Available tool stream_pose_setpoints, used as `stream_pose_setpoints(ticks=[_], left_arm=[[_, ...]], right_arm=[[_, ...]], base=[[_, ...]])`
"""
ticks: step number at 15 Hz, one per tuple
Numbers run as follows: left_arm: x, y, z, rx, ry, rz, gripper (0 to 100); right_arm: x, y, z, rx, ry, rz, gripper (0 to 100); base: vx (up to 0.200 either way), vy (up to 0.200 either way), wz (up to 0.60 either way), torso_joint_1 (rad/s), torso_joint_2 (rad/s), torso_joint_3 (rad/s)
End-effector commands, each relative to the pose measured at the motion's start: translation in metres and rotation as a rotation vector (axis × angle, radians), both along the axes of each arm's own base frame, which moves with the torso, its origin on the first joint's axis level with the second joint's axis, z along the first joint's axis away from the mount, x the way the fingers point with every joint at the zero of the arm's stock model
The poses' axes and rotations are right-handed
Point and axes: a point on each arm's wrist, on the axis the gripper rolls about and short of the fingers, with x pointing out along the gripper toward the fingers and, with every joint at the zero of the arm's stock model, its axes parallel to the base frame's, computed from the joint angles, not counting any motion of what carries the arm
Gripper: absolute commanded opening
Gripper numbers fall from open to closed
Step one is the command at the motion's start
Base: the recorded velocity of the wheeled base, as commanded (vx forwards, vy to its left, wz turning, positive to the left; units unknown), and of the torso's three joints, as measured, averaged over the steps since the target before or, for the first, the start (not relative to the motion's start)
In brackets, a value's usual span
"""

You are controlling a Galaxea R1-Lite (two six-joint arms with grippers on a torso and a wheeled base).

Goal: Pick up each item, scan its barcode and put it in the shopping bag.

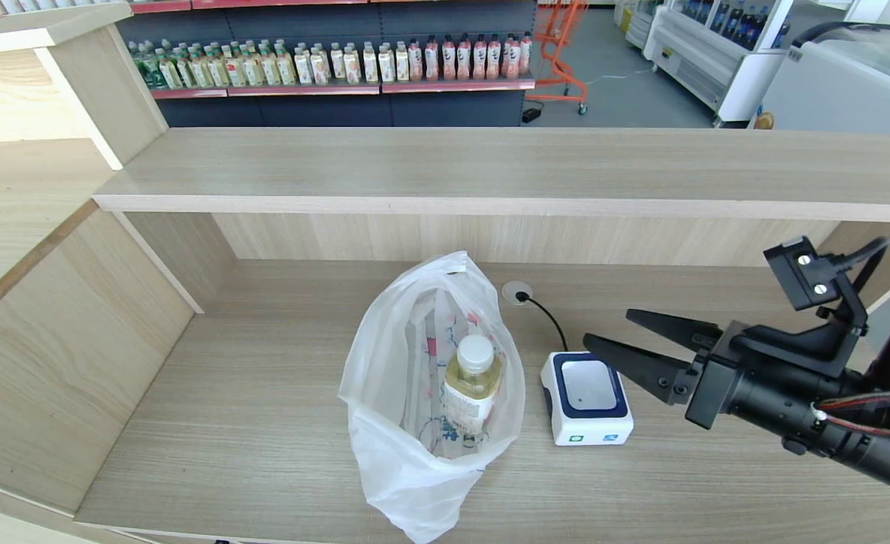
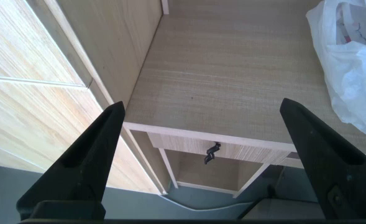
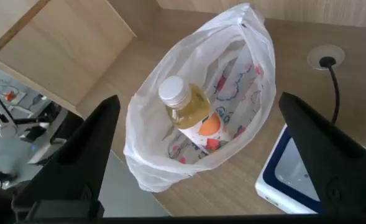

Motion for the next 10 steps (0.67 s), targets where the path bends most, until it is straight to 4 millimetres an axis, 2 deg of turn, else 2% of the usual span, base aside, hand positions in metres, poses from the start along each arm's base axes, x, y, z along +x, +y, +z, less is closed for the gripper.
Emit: stream_pose_setpoints(ticks=[1, 4, 6, 8, 10], left_arm=[[0.000, 0.000, 0.000, 0.000, 0.000, 0.001, 100], [0.000, 0.000, 0.000, 0.000, 0.000, 0.001, 100], [0.000, 0.000, 0.000, 0.001, 0.000, 0.001, 100], [0.000, 0.000, 0.000, 0.001, 0.000, 0.002, 100], [0.000, 0.000, 0.000, 0.001, 0.000, 0.001, 100]], right_arm=[[-0.013, -0.022, 0.020, -0.038, -0.087, -0.106, 100], [-0.004, -0.032, 0.027, -0.150, -0.149, -0.348, 100], [-0.008, -0.036, 0.040, -0.181, -0.153, -0.416, 100], [-0.018, -0.041, 0.044, -0.209, -0.116, -0.460, 100], [-0.022, -0.042, 0.046, -0.205, -0.122, -0.467, 100]], base=[[0.000, 0.000, 0.00, 0.000, 0.00, 0.000], [0.000, 0.000, 0.00, 0.000, 0.00, 0.000], [0.000, 0.000, 0.00, 0.000, 0.00, 0.000], [0.000, 0.000, 0.00, 0.000, 0.00, 0.000], [-0.200, 0.000, 0.00, 0.002, 0.00, 0.002]])
